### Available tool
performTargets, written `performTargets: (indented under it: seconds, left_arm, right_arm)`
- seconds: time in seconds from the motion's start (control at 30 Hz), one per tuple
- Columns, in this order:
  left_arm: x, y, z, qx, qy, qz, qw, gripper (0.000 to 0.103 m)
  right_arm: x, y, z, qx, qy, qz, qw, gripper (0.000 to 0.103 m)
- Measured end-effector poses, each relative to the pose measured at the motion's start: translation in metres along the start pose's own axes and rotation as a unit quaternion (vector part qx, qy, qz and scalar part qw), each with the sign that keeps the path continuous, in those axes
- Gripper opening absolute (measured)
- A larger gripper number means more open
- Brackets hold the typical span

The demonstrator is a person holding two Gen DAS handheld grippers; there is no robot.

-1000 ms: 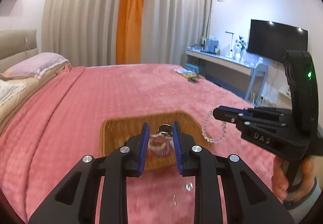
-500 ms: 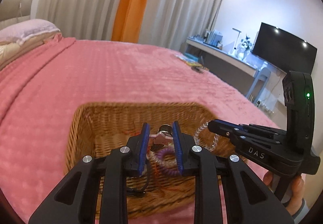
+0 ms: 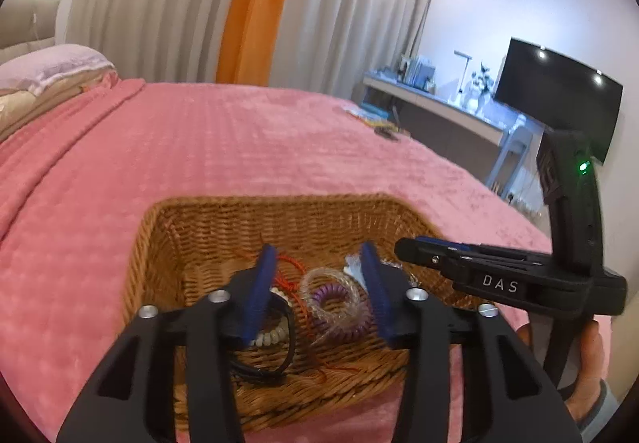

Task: Organize jewelry
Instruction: 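Carry the clip and bracelet over the basket and open both tools to drop them, then close the left tool on a small silver charm while the right tool grasps the keychain ring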

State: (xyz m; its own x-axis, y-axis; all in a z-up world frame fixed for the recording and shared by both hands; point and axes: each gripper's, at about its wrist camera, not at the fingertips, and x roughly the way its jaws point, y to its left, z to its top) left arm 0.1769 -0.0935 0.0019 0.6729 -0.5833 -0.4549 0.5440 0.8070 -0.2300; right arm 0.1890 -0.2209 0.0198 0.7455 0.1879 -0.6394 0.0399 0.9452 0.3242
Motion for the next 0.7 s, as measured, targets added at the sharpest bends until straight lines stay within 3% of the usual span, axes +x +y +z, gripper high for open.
performTargets:
  seconds: [0.2,0.37,0.53,0.7]
  left_arm:
    - [-0.034,-0.004,0.002,-0.016,-0.026,-0.009,0.9995,0.047]
    - [-0.072,-0.017,-0.011,-0.017,-0.029,-0.020,0.9992,0.047]
    - [-0.094,-0.025,-0.043,-0.021,0.001,-0.020,0.9996,0.047]
    - [-0.088,-0.021,-0.082,-0.035,0.064,-0.027,0.9969,0.047]
  right_arm:
    - [-0.034,0.010,-0.003,-0.008,-0.027,-0.002,1.000,0.031]
    - [-0.076,0.030,-0.026,-0.030,-0.037,-0.008,0.999,0.031]
    - [-0.099,0.038,-0.068,-0.050,-0.022,-0.020,0.998,0.031]
    - [-0.082,0.026,-0.101,-0.036,0.025,-0.020,0.999,0.031]
